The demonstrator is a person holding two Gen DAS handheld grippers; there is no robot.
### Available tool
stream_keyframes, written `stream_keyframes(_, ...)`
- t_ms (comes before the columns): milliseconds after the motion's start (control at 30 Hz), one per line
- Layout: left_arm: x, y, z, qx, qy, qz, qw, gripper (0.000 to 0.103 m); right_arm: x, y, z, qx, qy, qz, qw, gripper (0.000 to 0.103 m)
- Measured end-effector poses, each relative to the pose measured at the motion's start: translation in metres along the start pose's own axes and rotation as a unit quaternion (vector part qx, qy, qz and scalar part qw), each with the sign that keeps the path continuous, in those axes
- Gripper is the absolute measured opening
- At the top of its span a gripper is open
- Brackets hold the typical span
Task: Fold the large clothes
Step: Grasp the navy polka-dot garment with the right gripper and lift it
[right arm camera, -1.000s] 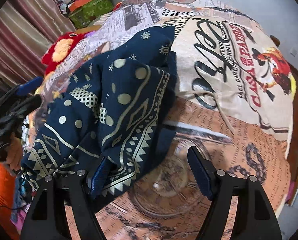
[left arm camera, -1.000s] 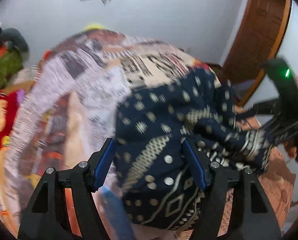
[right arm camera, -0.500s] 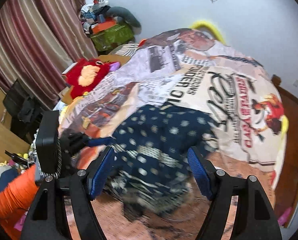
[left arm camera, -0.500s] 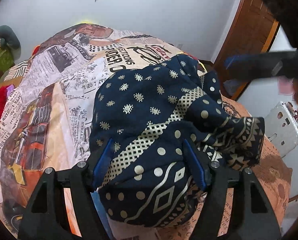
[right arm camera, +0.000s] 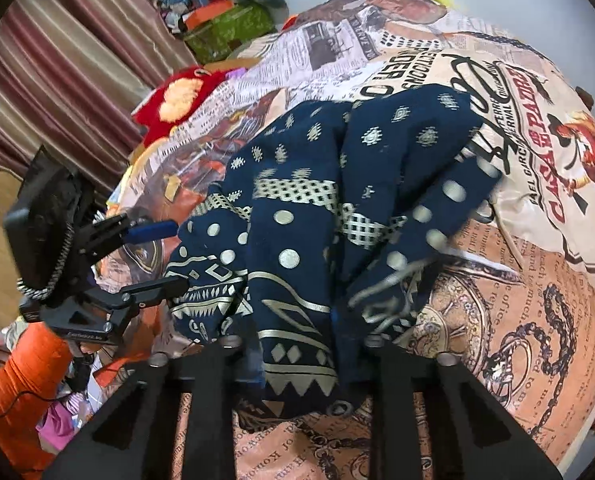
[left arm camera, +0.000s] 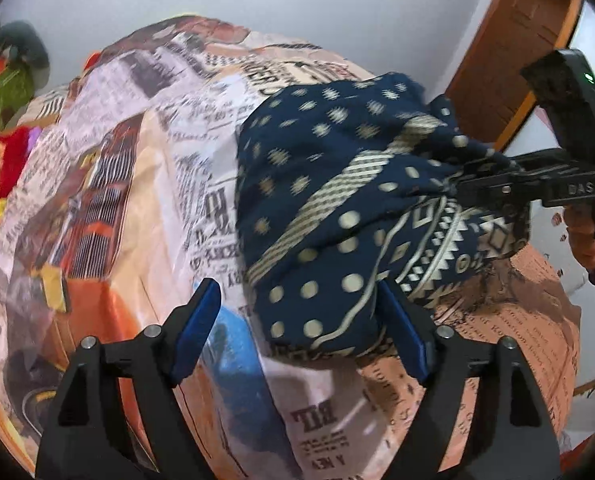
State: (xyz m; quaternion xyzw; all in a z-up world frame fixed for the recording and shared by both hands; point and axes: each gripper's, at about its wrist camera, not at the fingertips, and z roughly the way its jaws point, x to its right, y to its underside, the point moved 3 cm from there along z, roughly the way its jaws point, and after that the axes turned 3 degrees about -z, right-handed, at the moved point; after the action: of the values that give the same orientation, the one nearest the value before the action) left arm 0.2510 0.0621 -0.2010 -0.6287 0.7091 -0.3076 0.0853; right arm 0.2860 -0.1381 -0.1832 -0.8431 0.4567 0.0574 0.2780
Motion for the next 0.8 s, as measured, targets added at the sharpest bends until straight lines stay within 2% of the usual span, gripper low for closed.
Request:
stream_keyframes(167,-0.002,0.009,0.010,-0.005,-0.017,0.001,0.9998,0.087,0.002,0.012,-0.005,0.008,0.017,0.004,1.000,0.013)
stream_keyframes(267,-0.004,0.014,0.016,-0.013,-0.013,-0.004,0.9998,0.089,0.008,0.018,-0.009,0.012,0.013,0.014,1.000,0.013)
stream_keyframes(367,-0.007,0.023,0.026,-0.031,-0.027,0.006,0.9991,0.089,0.018,0.026,-0.003,0.008,0.005,0.032,0.999,0.013)
stream_keyframes(433,-0.011,0.031,0.030,-0.046,-0.032,0.004,0.9984,0.088,0.026,0.031,0.004,0.001,-0.001,0.044,0.999,0.013)
stream_keyframes(533,-0.017,0.038,0.023,-0.053,-0.020,-0.011,0.9983,0.077,0.035,0.039,0.011,-0.005,-0.017,0.059,0.998,0.014)
stream_keyframes(567,-0.017,0.039,0.019,-0.049,-0.021,-0.010,0.9985,0.074,0.036,0.040,0.010,-0.004,-0.019,0.062,0.998,0.017)
stream_keyframes(700,-0.017,0.025,-0.016,-0.014,-0.010,-0.010,0.9998,0.074,0.037,0.042,0.001,-0.002,-0.015,0.065,0.998,0.032)
stream_keyframes(800,-0.019,0.000,-0.045,0.033,-0.004,-0.025,0.9991,0.074,0.033,0.038,-0.009,-0.003,-0.014,0.056,0.998,0.033)
